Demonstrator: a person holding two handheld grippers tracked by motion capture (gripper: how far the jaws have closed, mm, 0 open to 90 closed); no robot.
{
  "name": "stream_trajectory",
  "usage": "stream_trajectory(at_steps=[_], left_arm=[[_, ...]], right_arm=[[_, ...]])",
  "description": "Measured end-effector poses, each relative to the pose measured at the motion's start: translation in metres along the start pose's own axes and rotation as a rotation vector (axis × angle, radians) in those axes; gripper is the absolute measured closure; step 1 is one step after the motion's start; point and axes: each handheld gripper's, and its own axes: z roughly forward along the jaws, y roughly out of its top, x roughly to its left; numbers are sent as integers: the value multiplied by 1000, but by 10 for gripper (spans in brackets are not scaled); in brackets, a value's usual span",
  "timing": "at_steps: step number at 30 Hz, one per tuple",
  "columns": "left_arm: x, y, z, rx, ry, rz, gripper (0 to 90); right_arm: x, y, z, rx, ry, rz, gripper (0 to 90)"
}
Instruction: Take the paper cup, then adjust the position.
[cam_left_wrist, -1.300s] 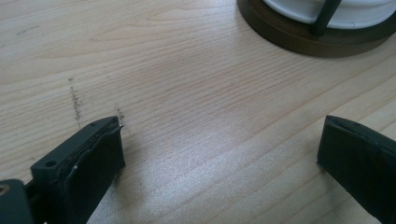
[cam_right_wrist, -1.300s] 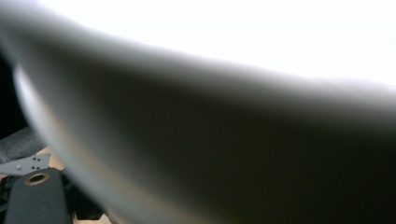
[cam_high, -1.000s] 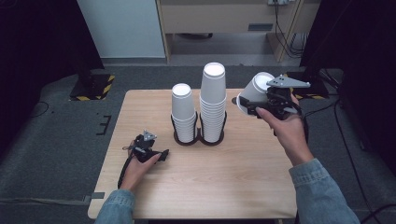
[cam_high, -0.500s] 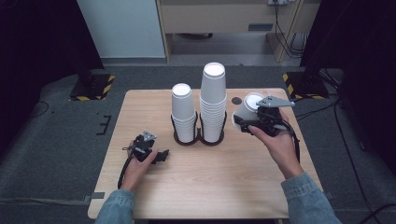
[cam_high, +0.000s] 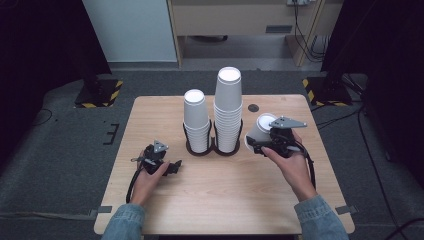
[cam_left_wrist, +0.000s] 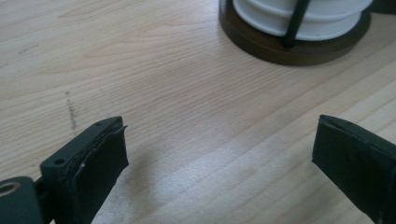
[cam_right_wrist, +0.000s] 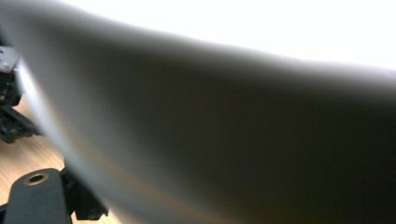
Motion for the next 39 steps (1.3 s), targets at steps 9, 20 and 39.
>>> stream_trajectory(at_steps=[9,20,39], left_arm=[[-17,4,-12,-24,-60,39,25],[-32,4,-18,-14,-97,65,26],[-88,10,-28,-41,-210,145,37]], right_arm=[[13,-26,16,60,6,-6,131],[33,-46,31,123,21,-32,131],[58,-55,44,160,82,-76,131]])
